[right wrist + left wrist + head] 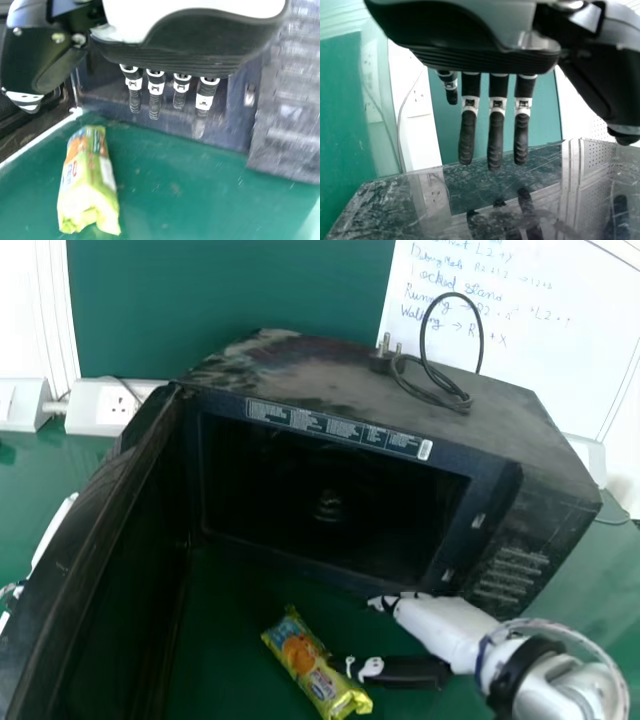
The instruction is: Put biscuit inside oven
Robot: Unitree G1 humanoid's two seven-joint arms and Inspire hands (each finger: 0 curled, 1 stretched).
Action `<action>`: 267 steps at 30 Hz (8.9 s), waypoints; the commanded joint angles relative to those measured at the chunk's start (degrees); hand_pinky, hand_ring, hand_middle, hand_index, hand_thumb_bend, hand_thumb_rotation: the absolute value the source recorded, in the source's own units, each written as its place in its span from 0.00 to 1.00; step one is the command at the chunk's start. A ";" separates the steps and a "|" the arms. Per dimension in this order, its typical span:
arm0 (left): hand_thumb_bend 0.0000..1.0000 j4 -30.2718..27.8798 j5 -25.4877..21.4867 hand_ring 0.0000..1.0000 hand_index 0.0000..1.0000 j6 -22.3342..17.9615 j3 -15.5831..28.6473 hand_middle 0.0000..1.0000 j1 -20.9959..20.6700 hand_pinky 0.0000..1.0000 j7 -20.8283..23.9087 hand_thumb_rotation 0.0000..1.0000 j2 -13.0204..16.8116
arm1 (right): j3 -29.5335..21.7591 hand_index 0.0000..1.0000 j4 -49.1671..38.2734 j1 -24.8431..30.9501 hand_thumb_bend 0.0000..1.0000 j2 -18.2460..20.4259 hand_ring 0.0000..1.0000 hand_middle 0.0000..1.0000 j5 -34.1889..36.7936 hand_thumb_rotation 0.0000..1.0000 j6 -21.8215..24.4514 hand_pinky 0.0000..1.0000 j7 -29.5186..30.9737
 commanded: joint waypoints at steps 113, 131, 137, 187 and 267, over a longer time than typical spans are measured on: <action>0.51 -9.07 1.50 0.37 0.48 5.20 -1.07 0.42 1.79 0.30 2.27 0.06 -0.97 | 5.28 0.93 23.16 14.21 0.91 62.92 0.92 0.95 -70.61 0.38 -41.97 0.84 23.79; 0.51 -7.93 1.47 0.38 0.48 5.42 -1.10 0.43 1.22 0.31 1.97 0.06 -0.80 | 8.77 0.91 21.58 15.39 0.60 61.92 0.90 0.92 -67.65 0.17 -44.95 0.84 26.16; 0.51 -7.29 0.63 0.39 0.48 5.19 -1.00 0.43 0.94 0.31 1.28 0.06 -0.92 | 9.90 0.92 21.63 15.09 0.66 60.88 0.88 0.91 -66.89 0.27 -46.35 0.81 26.85; 0.51 -8.29 0.16 0.39 0.48 5.87 -0.77 0.41 1.45 0.30 1.38 0.05 -1.19 | -2.97 0.50 16.47 6.47 0.52 65.35 0.34 0.43 -61.65 0.00 -40.35 0.38 1.75; 0.51 -10.98 1.21 0.37 0.48 4.81 -1.47 0.43 3.42 0.31 2.04 0.06 -1.34 | 12.11 0.52 103.36 -44.35 0.52 51.89 0.35 0.40 -32.59 0.00 -42.59 0.36 -64.02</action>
